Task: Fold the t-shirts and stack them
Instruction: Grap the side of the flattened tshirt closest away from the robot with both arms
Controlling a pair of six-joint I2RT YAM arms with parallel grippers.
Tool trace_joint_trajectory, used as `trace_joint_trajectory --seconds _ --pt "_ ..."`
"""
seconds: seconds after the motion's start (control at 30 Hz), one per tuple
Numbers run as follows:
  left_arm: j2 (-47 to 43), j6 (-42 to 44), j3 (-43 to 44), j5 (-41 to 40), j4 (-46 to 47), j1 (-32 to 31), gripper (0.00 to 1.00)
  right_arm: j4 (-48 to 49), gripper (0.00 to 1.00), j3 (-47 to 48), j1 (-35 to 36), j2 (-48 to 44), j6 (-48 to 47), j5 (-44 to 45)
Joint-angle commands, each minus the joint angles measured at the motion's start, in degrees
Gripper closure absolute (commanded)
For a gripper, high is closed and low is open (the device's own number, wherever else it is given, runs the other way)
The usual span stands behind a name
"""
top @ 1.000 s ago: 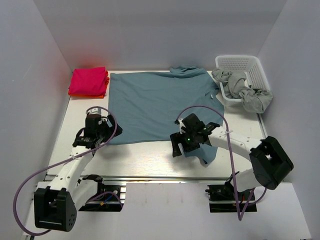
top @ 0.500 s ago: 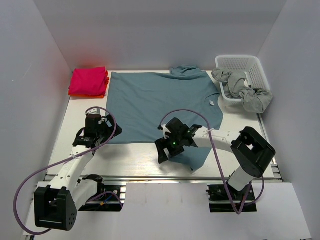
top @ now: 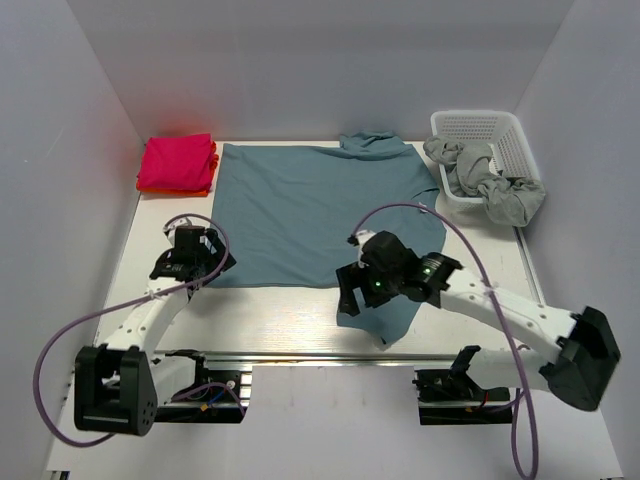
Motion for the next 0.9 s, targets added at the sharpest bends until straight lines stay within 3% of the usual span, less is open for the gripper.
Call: trace_joint_trajectory --seconds 0.0,0.17,0.37,0.57,0.87 --pt "3.08 -0.68 2.52 -2.90 -0.30 2.45 0.00 -11.82 0.10 -4.02 -0.39 -2.74 9.93 12.21" --pt "8.44 -0.68 1.37 0.00 2.79 6.24 0.00 -26.67 0.10 -8.94 -0.57 -8.53 28.92 21.99" --pt "9.68 -0.68 -1.61 2.12 5.42 8.71 0.00 -26.70 0.13 -12.81 -1.88 -16.10 40.01 23.59" --pt "8.45 -0.68 -3.37 2.64 6.48 9.94 0.03 -18.28 0.18 -13.08 -2.24 -8.48 35.29 19.39" --pt "8.45 -0.16 -4.43 4.75 9.20 10.99 0.10 -8.34 0.36 -18.70 -2.85 -0.20 32.81 13.76"
